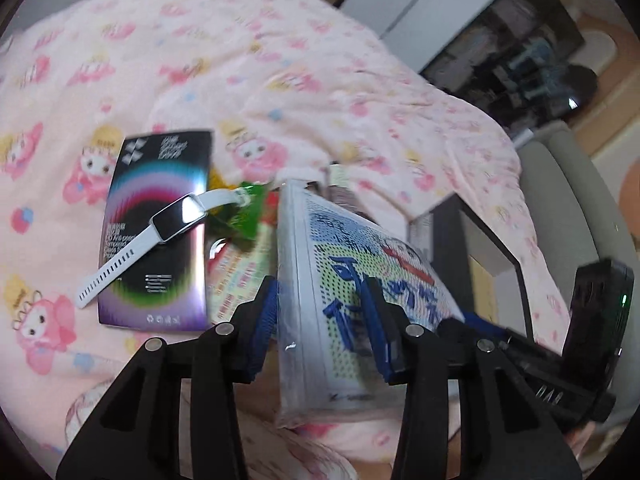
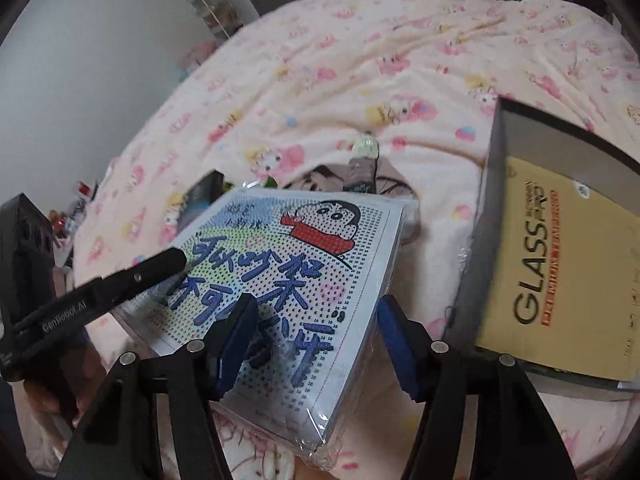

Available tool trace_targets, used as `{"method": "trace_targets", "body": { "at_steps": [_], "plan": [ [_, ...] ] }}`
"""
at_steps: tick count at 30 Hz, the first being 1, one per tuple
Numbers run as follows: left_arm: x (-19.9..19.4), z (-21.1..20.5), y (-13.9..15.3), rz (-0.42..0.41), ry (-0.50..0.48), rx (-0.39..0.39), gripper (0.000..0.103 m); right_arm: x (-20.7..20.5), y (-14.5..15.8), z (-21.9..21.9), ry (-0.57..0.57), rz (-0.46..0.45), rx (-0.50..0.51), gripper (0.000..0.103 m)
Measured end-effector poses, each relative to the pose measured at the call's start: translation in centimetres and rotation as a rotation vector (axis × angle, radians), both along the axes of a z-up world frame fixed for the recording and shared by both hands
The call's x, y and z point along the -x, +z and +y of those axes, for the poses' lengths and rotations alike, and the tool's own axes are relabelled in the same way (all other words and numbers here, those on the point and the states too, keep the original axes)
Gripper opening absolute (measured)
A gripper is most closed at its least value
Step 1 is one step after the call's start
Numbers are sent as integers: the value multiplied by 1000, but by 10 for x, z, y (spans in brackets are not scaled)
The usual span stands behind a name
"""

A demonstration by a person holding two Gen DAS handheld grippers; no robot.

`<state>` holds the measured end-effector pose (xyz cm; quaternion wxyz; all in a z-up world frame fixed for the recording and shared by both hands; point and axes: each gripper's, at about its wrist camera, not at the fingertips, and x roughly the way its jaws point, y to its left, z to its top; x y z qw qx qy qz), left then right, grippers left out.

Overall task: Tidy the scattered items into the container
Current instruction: 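Grasp the clear Shin-chan kit package with the right gripper and lift it, then lower the Shin-chan package into the open black box with the right gripper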

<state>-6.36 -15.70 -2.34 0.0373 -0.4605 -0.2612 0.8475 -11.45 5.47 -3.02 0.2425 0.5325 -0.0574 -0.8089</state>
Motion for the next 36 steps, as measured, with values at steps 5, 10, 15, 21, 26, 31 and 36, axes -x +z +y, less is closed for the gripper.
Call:
{"method": "trace_targets", "body": {
  "at_steps": [5,10,15,21,26,31,36],
  "plan": [
    [1,39,37,84,-60,19,42,-8,35,48,-43,64,75,59],
    [32,97,55,126,-143,31,42,1,50,106,-125,96,98,59],
    [69,162,57,138,-254,10,42,16,57,172,-220,142,108,59],
    [116,228,26,30,-347,11,42,48,29,231,-297,106,86,59],
    [131,258,4,-46,-397,99,43,59,-8,262,-328,34,158,59],
    [133,281,-17,-109,-411,210,44,70,-41,265,-336,-73,109,59],
    [139,288,-39,-150,-399,309,44,76,-59,254,-314,-143,56,59]
  ]
}}
